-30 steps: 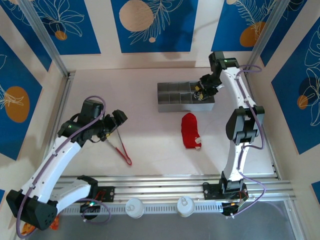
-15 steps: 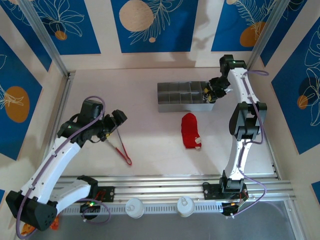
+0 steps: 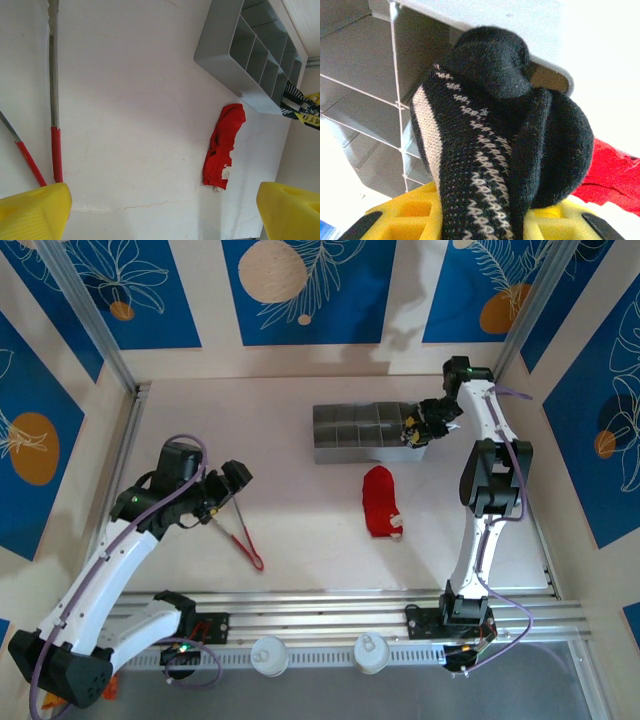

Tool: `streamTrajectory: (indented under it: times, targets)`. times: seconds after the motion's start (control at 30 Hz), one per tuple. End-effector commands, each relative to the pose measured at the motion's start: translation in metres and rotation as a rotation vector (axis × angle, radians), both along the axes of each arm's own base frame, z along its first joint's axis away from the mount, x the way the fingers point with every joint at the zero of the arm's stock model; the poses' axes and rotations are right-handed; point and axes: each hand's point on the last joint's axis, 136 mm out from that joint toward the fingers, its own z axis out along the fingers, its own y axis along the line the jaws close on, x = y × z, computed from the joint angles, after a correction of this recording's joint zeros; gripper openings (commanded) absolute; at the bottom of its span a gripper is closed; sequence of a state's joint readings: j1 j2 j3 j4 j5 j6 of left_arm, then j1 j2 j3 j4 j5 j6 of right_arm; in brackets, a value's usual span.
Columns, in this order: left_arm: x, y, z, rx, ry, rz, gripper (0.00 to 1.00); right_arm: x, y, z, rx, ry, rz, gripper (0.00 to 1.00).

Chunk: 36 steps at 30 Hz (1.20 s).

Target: Roll the socks

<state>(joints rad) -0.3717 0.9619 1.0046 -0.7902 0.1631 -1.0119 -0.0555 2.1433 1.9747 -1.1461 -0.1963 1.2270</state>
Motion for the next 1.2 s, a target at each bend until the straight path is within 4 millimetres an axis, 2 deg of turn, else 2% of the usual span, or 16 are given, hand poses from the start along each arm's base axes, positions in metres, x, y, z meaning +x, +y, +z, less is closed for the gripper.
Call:
streamTrajectory:
  times: [0.0, 0.2, 0.43, 0.93, 1.17]
  targets:
    - [-0.001, -0.001, 0.002, -0.005, -0.016, -0.008, 0.94, -0.006, 0.004, -0.02, 0.086, 0.083, -0.043, 0.0]
    - [-0.001, -0.002, 0.001, -0.007, -0.015, -0.01, 0.94, -0.003, -0.002, -0.032, 0.143, 0.111, -0.104, 0.0]
    - [0.0, -0.004, 0.0, -0.012, -0.012, -0.01, 0.94, 0.004, -0.008, -0.042, 0.127, 0.14, -0.119, 0.0]
    - [0.001, -0.004, 0.0, -0.017, -0.012, -0.005, 0.94, -0.032, -0.028, -0.086, -0.066, 0.347, -0.146, 0.0]
    - [0.001, -0.003, 0.002, -0.015, -0.015, -0.004, 0.94, -0.033, -0.026, -0.084, -0.13, 0.367, -0.086, 0.0]
